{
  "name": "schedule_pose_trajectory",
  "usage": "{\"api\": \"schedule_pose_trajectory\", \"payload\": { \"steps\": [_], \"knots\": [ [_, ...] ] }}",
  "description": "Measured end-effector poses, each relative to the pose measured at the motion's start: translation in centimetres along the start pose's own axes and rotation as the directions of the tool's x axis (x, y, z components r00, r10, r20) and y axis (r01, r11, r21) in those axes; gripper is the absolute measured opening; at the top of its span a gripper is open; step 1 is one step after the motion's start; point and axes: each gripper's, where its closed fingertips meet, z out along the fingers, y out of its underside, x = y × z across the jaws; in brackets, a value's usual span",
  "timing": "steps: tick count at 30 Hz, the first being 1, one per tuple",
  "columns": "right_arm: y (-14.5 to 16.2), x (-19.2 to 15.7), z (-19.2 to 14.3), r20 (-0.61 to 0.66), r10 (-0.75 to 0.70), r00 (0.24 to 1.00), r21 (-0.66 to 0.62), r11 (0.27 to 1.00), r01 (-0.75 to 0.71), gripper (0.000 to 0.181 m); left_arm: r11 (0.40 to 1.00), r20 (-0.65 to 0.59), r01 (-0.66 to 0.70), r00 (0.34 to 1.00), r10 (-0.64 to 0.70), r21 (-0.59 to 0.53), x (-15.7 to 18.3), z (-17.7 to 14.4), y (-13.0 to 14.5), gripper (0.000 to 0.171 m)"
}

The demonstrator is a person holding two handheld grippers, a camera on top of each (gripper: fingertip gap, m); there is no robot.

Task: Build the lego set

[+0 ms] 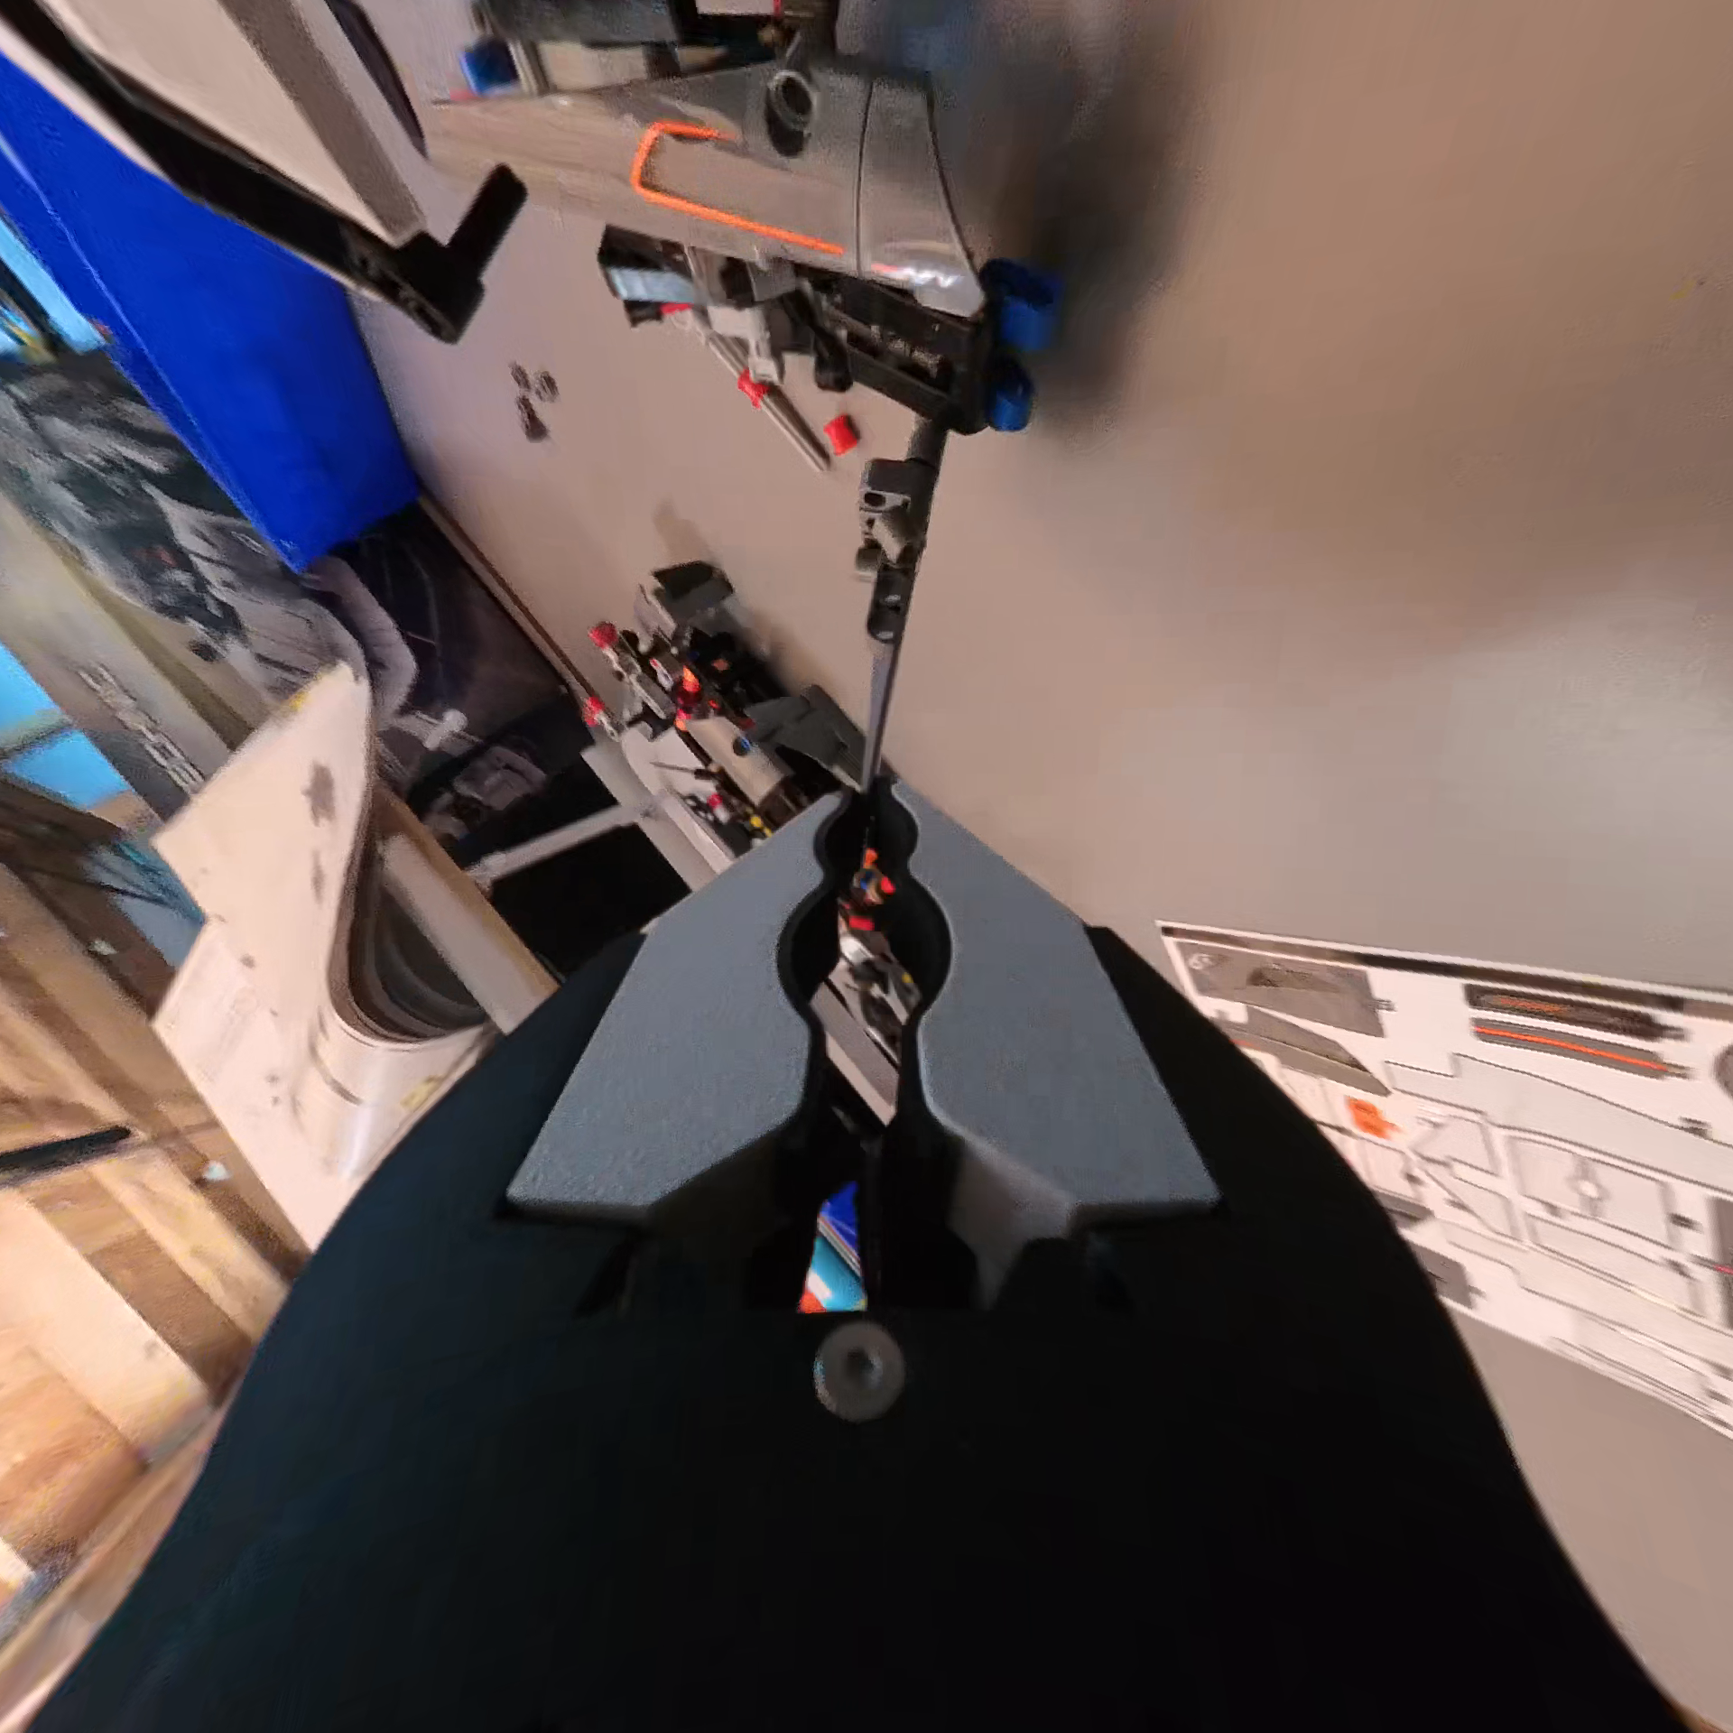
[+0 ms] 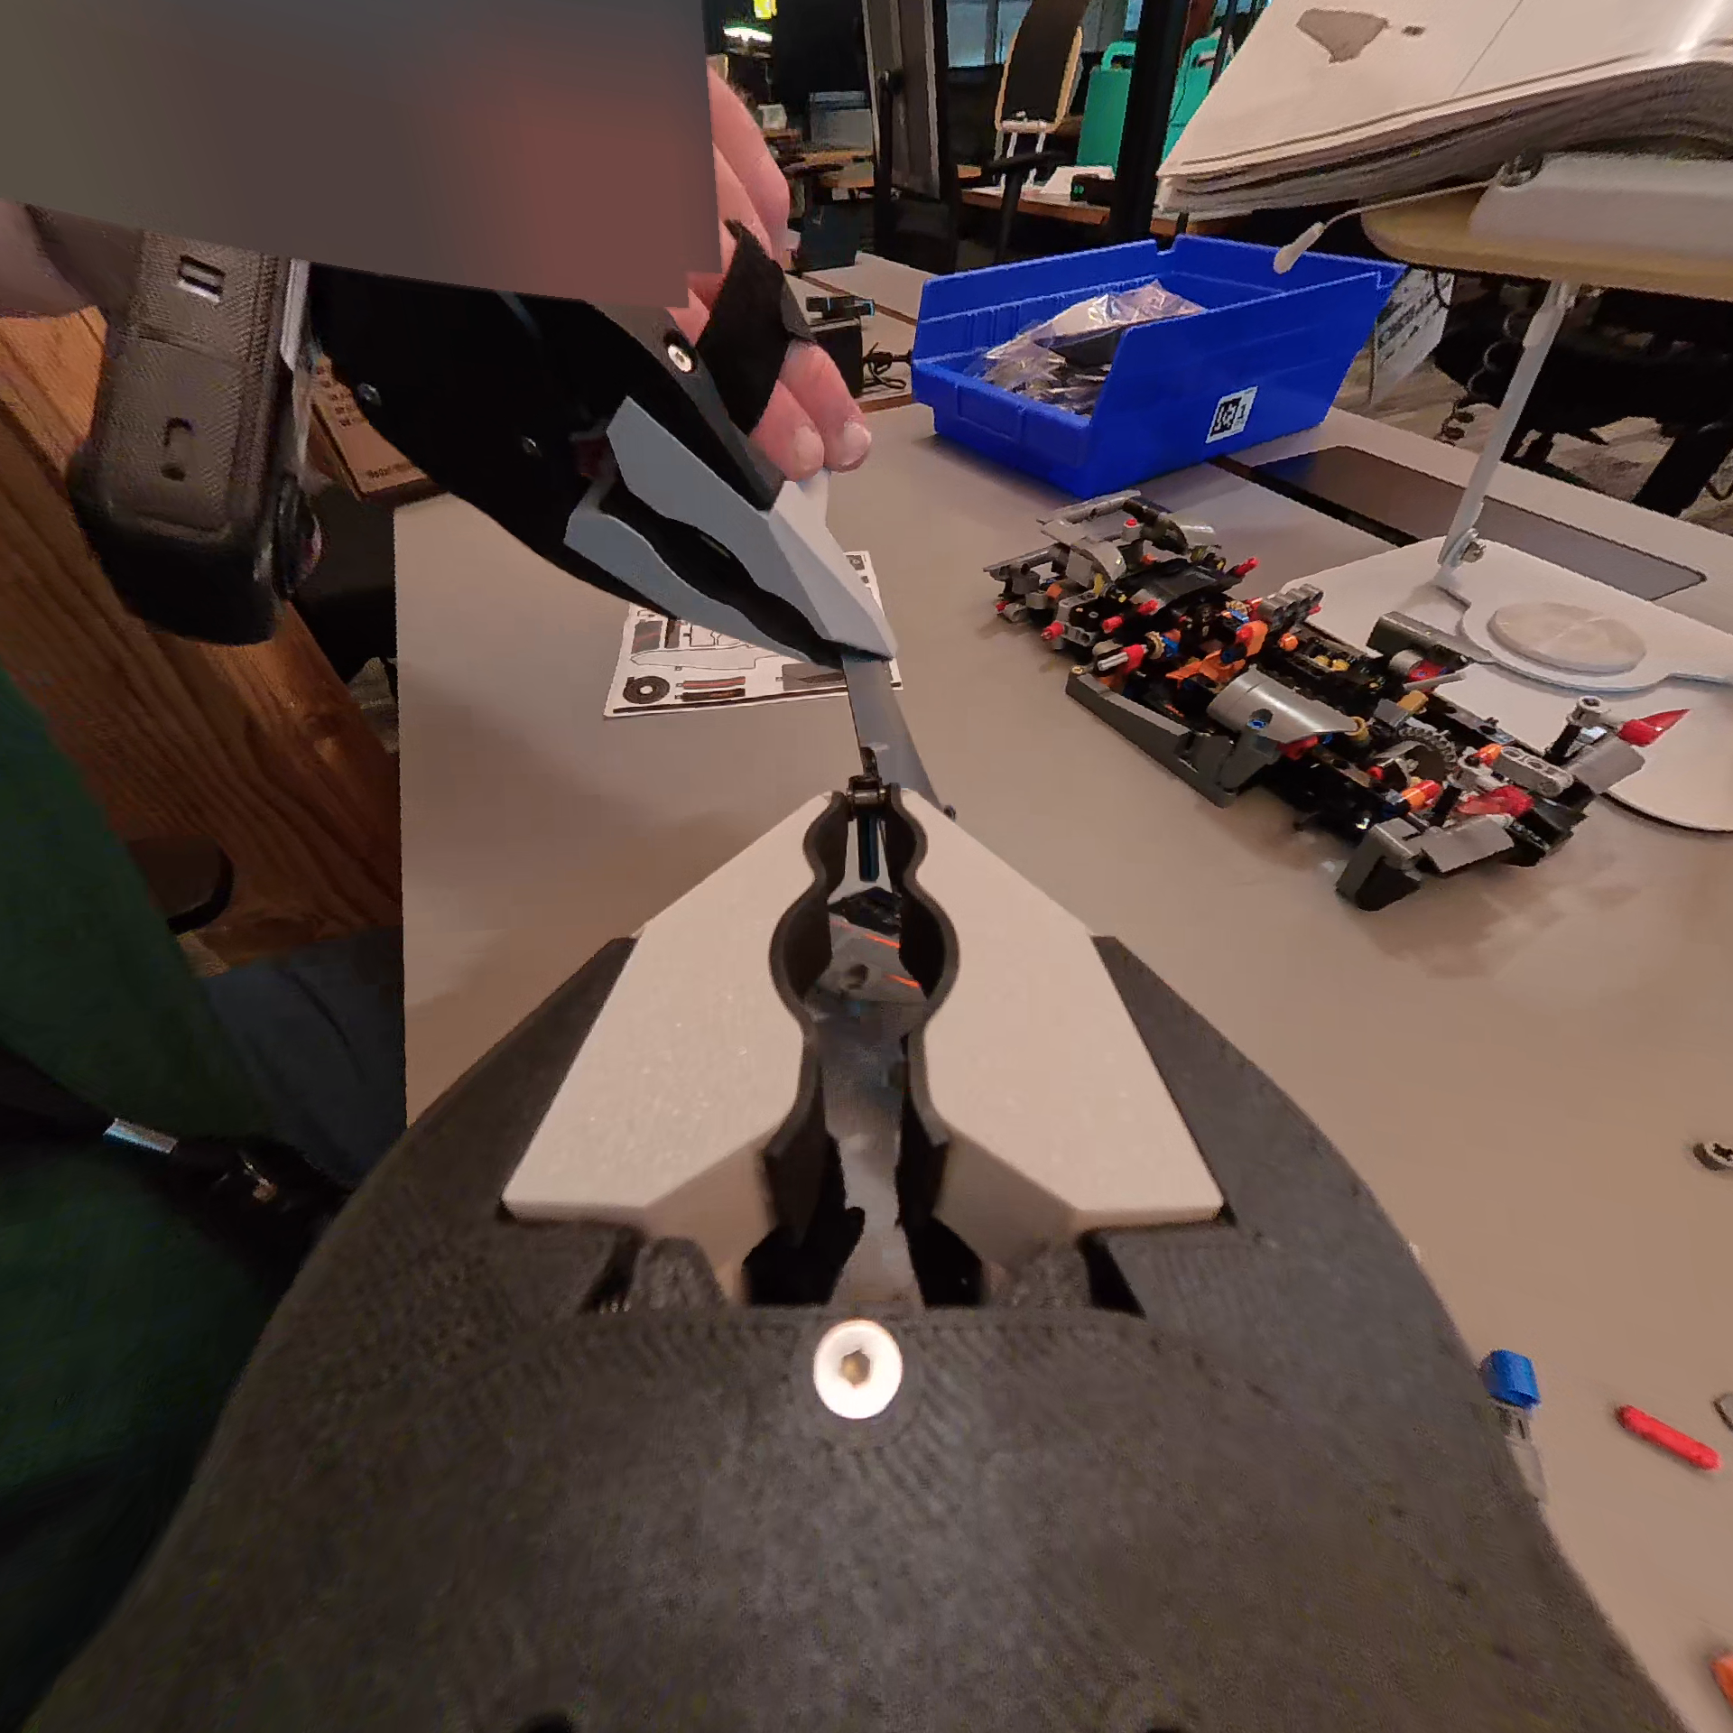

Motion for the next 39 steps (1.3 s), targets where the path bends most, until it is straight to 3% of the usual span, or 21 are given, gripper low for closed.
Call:
{"api": "schedule_pose_trajectory", "payload": {
  "steps": [2,5,10,20,26,39],
  "knots": [
    [0.1,-0.5,0.2,-0.004,-0.051,0.999,-0.011,0.999,0.051,0.005,1.000,-0.012,0.015,1.000,-0.016,-0.020,-0.2,-0.4,-0.9,0.000],
    [0.6,-1.9,1.0,-0.020,-0.254,0.967,-0.084,0.964,0.251,0.006,0.998,-0.035,0.062,0.997,-0.062,-0.020,-0.4,-0.7,-2.0,0.000],
    [2.3,-3.3,3.0,-0.018,-0.611,0.792,-0.234,0.772,0.590,0.005,0.997,-0.081,0.082,0.993,-0.083,-0.012,0.0,-0.8,-2.8,0.000],
    [4.2,-3.9,5.1,0.038,-0.847,0.530,-0.330,0.490,0.807,0.005,0.997,-0.082,0.078,0.994,-0.077,0.006,0.2,-0.6,-3.1,0.000],
    [4.2,-3.6,5.3,0.039,-0.877,0.478,-0.344,0.437,0.831,0.006,0.997,-0.078,0.072,0.994,-0.071,0.009,0.2,-0.6,-3.2,0.000],
    [4.3,-2.8,5.0,0.054,-0.875,0.481,-0.344,0.436,0.832,0.005,0.998,-0.081,0.058,0.995,-0.057,0.008,0.2,-0.5,-3.3,0.000]
  ]
}}
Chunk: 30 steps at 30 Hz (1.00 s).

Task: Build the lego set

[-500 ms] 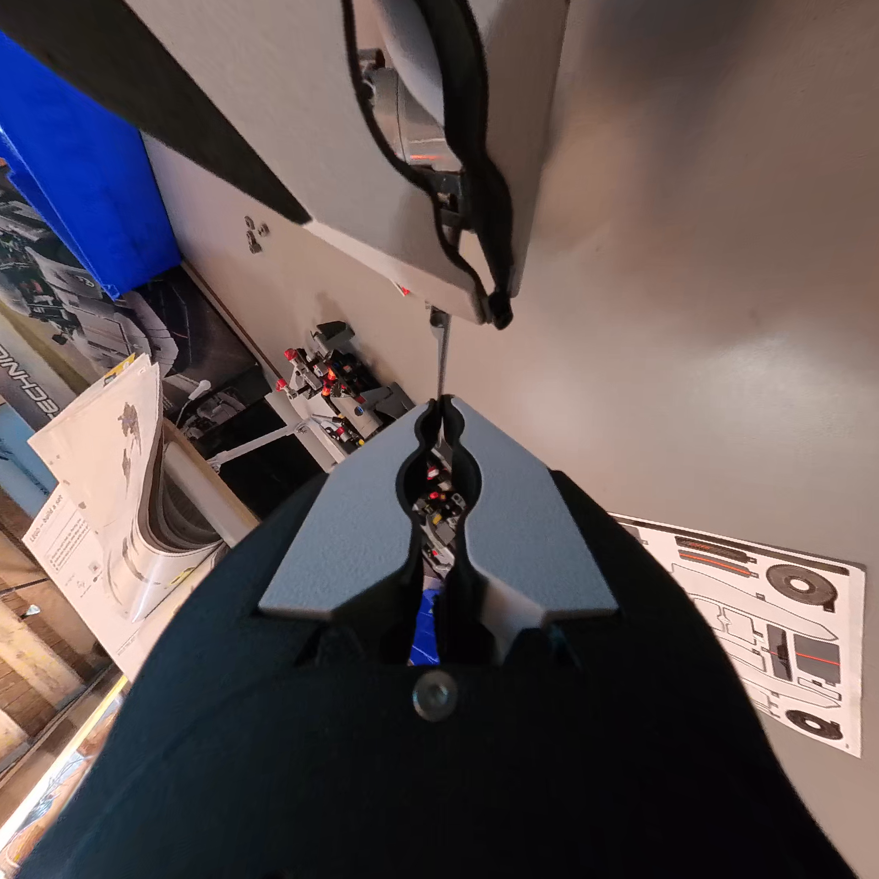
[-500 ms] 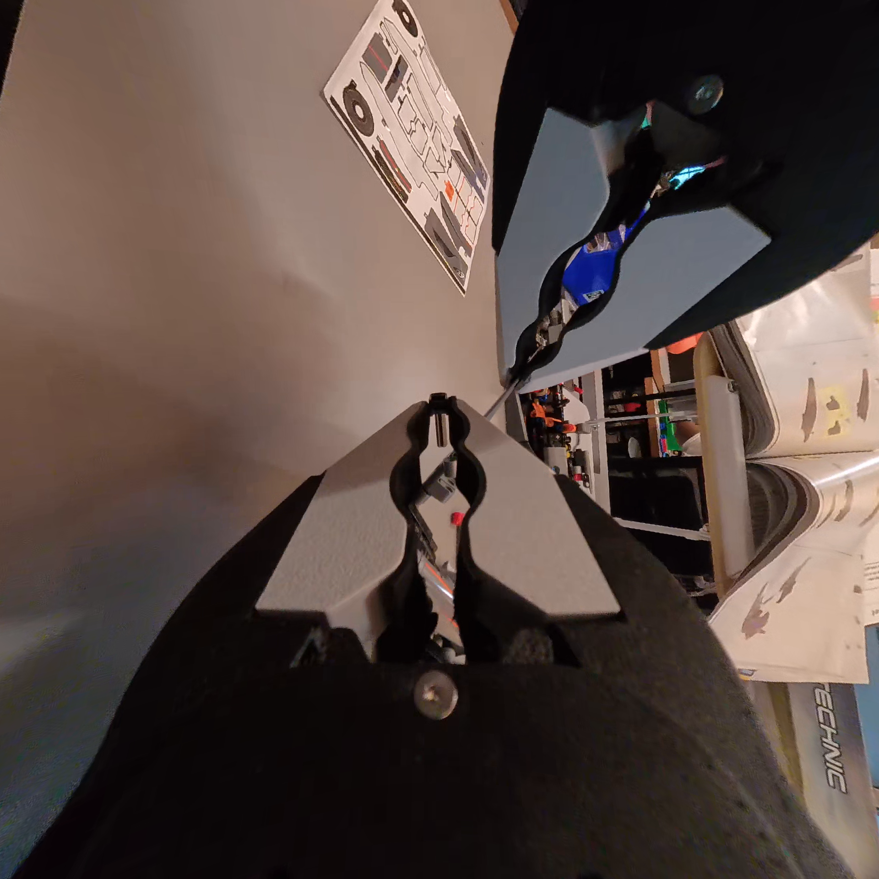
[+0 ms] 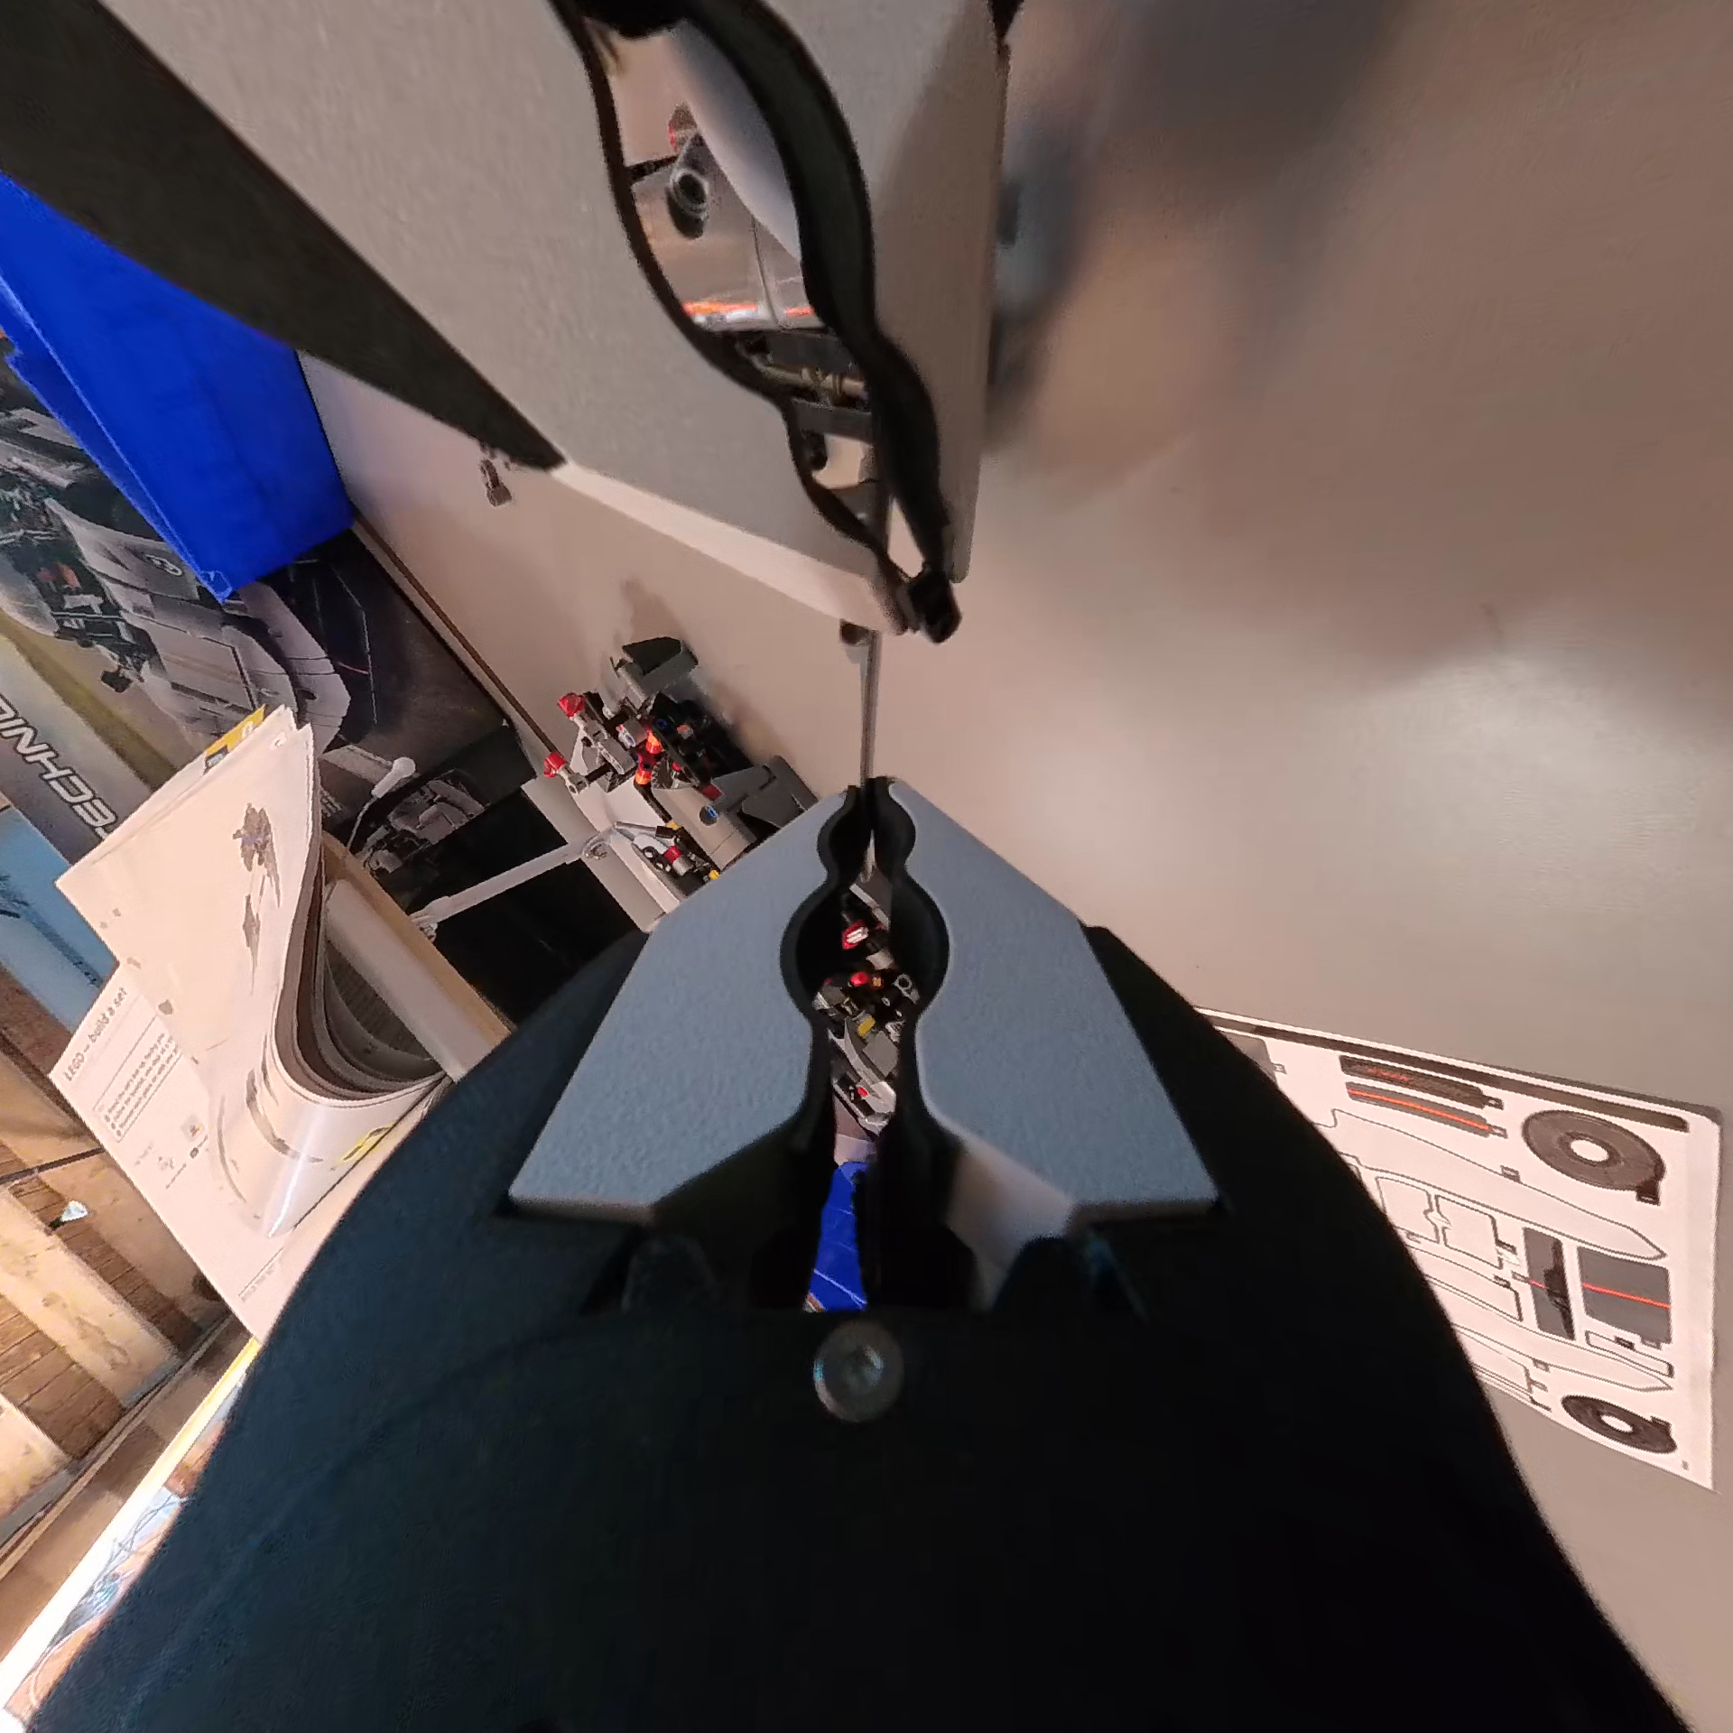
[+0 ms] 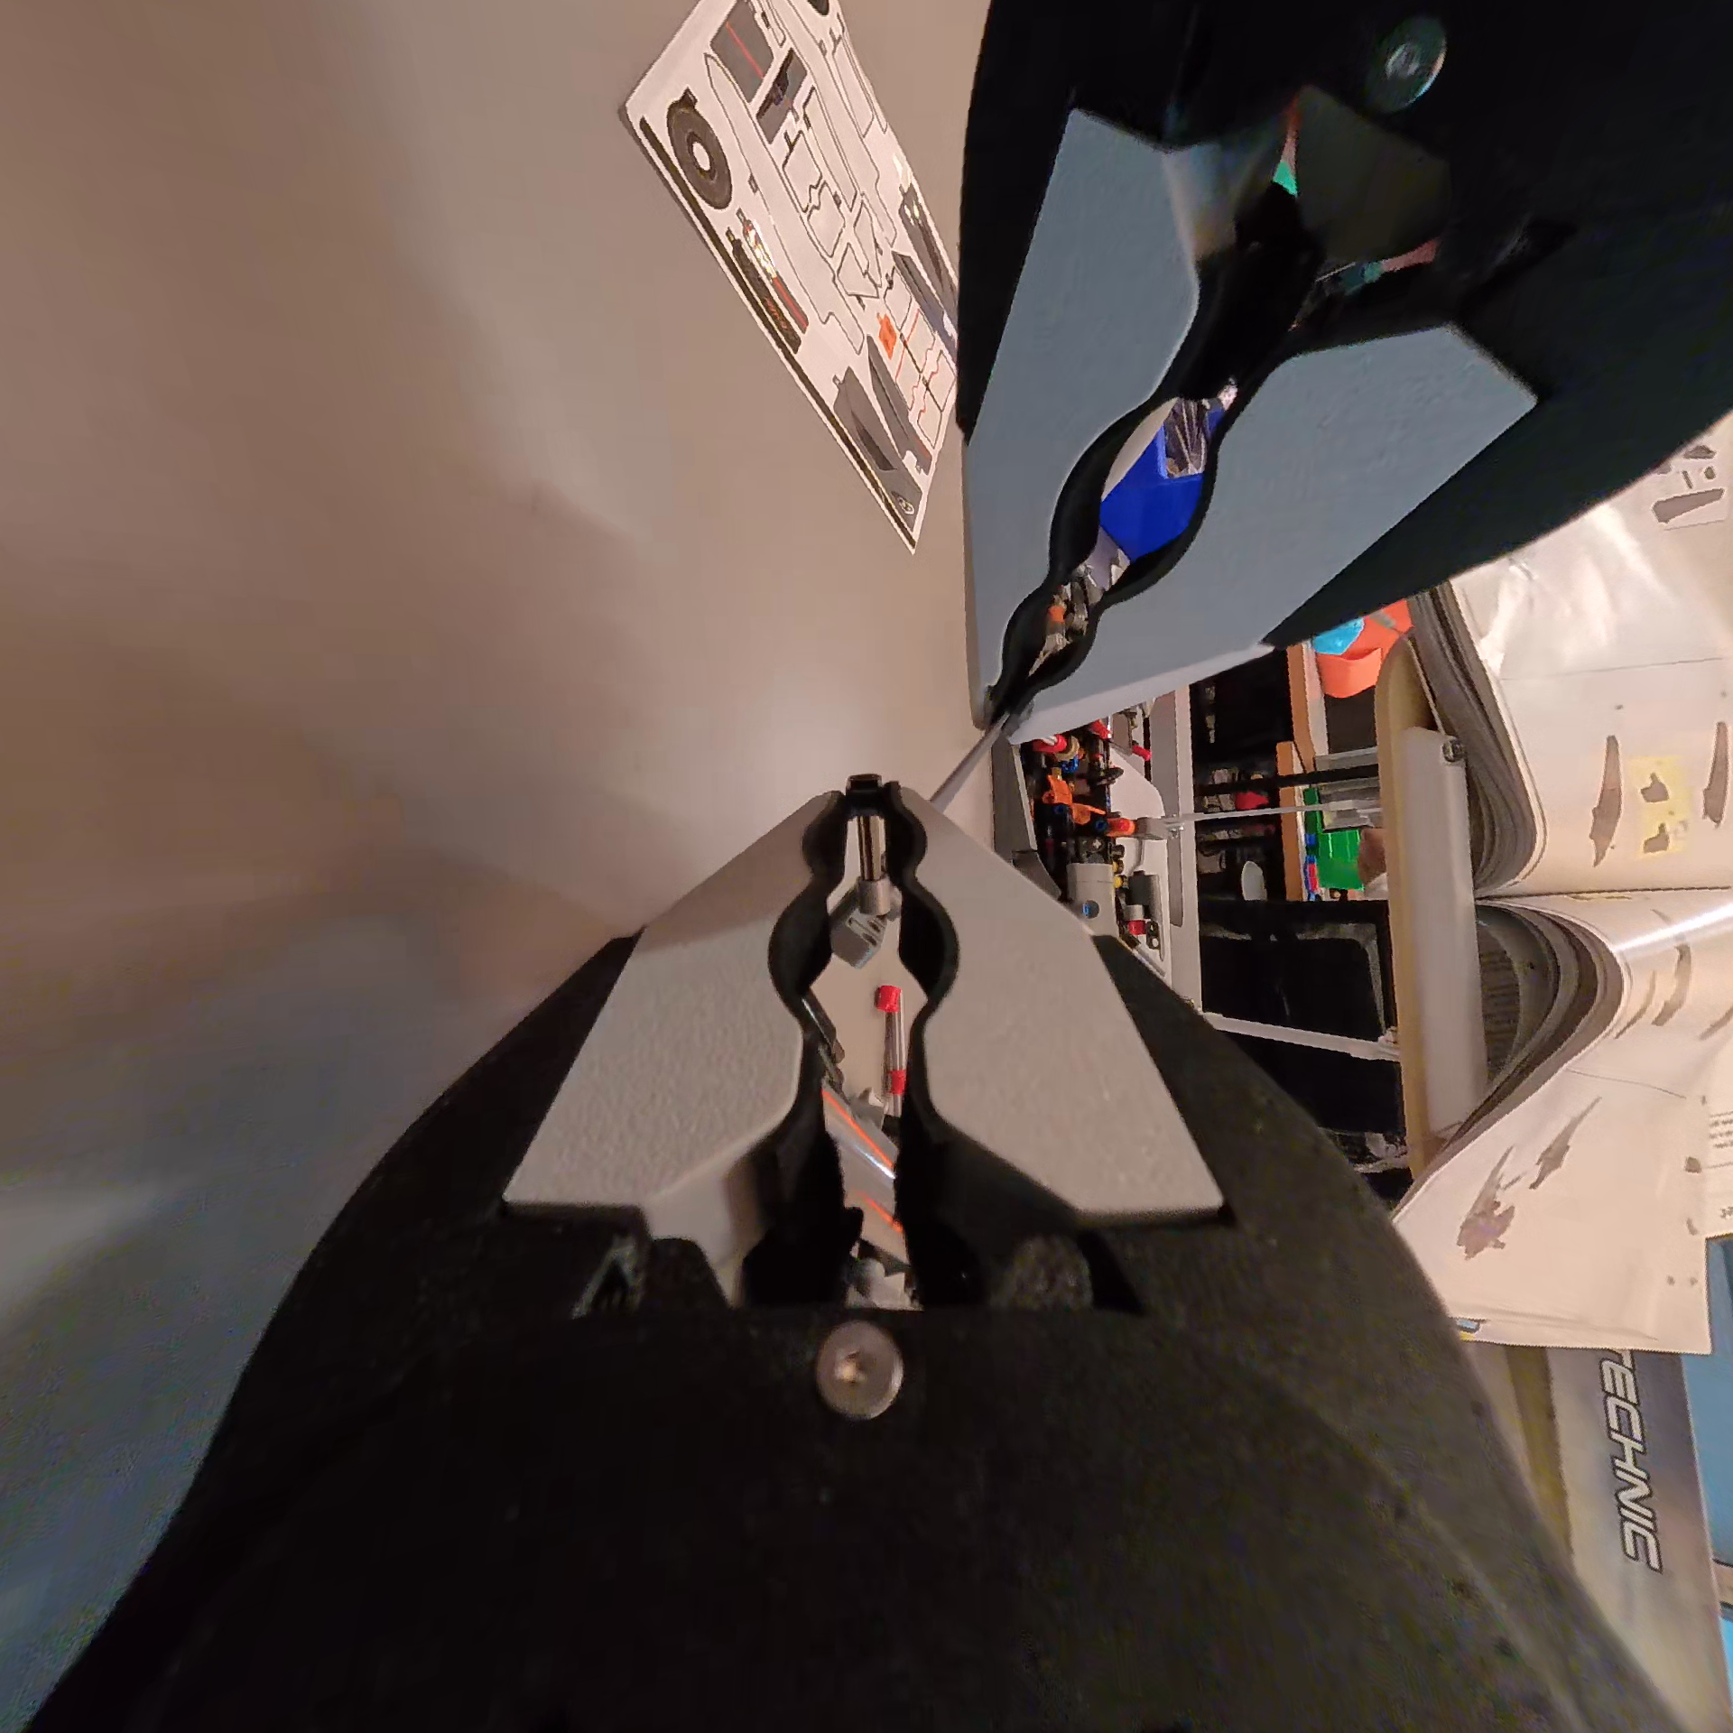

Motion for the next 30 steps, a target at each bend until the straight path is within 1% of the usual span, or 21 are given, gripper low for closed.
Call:
{"api": "schedule_pose_trajectory", "payload": {
  "steps": [11,20,24,28,30],
  "knots": [
    [1.1,0.2,-0.1,0.005,-0.025,1.000,-0.034,0.999,0.025,0.006,0.999,0.002,-0.033,0.999,0.033,-0.003,-0.1,0.0,0.0,0.000],
    [1.9,0.3,-0.2,0.016,0.008,1.000,-0.058,0.998,-0.007,0.006,0.999,-0.011,-0.043,0.999,0.043,-0.010,-0.2,0.1,0.1,0.000],
    [2.1,0.6,-0.5,0.017,0.038,0.999,-0.070,0.997,-0.037,0.019,0.998,-0.022,-0.052,0.998,0.052,-0.017,-0.3,-0.1,0.2,0.000],
    [1.6,1.1,-1.5,0.017,0.089,0.996,-0.030,0.996,-0.088,0.026,0.998,-0.028,-0.066,0.997,0.065,-0.025,-0.3,-0.2,0.4,0.000],
    [2.1,1.7,-2.1,0.016,0.130,0.991,-0.036,0.991,-0.129,0.027,0.997,-0.031,-0.075,0.997,0.075,-0.030,-0.4,-0.4,0.5,0.000]
  ]
}}
